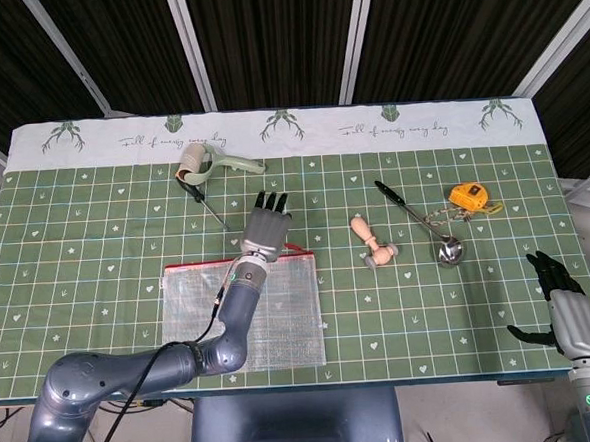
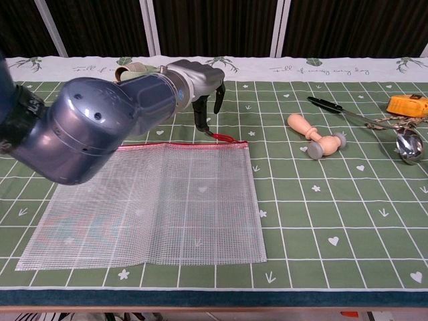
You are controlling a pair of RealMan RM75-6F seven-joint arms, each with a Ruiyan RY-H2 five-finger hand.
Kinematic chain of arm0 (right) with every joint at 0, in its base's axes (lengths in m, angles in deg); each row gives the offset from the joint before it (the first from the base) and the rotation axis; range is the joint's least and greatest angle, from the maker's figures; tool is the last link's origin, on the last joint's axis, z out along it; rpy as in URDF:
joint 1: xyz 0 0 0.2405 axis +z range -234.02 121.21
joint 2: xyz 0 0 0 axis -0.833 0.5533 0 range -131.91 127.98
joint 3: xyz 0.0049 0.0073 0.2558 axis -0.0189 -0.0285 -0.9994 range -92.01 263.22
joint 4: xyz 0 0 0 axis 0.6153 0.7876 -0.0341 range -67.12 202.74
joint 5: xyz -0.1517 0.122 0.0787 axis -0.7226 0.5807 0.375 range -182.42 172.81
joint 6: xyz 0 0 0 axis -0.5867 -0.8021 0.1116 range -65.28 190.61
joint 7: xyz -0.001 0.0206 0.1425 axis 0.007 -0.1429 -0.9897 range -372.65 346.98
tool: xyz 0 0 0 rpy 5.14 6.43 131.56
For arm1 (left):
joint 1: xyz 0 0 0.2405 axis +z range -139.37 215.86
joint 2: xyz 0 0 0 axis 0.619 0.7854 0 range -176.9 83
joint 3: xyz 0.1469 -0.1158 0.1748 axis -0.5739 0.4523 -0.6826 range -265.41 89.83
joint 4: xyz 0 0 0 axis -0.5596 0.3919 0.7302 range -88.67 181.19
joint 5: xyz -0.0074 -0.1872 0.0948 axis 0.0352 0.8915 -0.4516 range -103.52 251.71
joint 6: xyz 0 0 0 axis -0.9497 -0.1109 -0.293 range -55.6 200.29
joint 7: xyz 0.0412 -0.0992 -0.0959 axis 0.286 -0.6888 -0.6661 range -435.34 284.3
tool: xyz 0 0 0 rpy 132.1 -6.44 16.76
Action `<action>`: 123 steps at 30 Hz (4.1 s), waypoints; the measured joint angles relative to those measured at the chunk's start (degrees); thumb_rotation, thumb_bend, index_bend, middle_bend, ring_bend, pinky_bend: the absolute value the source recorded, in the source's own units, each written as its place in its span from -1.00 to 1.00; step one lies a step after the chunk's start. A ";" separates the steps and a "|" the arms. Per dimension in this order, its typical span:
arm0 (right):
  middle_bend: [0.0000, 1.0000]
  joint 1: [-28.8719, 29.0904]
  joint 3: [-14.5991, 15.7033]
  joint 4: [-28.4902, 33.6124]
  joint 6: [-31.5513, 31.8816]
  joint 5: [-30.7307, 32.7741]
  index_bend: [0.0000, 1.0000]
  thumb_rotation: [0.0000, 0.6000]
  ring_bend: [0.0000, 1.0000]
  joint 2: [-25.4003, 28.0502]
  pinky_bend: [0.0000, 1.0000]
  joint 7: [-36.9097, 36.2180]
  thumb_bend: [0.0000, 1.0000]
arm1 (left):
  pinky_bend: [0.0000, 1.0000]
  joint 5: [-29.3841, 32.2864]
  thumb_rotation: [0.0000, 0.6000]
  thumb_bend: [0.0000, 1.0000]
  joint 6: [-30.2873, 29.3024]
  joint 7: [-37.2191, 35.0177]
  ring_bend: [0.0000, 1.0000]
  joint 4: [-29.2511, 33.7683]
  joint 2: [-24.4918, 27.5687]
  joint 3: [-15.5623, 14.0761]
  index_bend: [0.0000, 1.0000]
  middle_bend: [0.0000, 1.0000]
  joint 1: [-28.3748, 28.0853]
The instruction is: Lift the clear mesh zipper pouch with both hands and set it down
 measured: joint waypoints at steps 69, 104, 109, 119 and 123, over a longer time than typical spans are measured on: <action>-1.00 -0.10 0.01 1.93 -0.81 0.85 -1.00 1.00 -1.00 1.20 -0.64 -0.95 -0.64 | -1.00 -1.94 1.00 -0.11 5.97 -3.25 -1.00 -11.91 -6.37 2.71 0.16 -0.77 -4.67; -0.83 13.48 -12.29 21.68 -11.33 27.35 -0.32 1.00 -1.00 2.35 -0.55 0.87 -0.48 | -1.00 0.55 1.00 -0.11 -2.93 -3.21 -1.00 14.73 9.32 9.12 0.18 -0.75 -11.45; -0.82 19.14 -15.80 22.64 -12.38 41.27 -0.25 1.00 -1.00 -0.13 -0.55 3.17 -0.47 | -1.00 1.23 1.00 -0.11 -3.08 -3.74 -1.00 14.49 9.48 9.04 0.19 -0.75 -12.30; -0.80 32.80 -25.00 20.62 -9.68 69.41 -0.21 1.00 -1.00 -8.58 -0.55 6.23 -0.46 | -1.00 1.92 1.00 -0.11 -4.92 -6.88 -1.00 15.03 9.24 9.48 0.20 -0.74 -12.88; -0.79 38.04 -28.40 18.31 -6.64 76.36 -0.18 1.00 -1.00 -12.58 -0.55 7.22 -0.46 | -1.00 2.85 1.00 -0.11 -5.87 -8.63 -1.00 14.91 8.52 10.76 0.20 -0.74 -13.07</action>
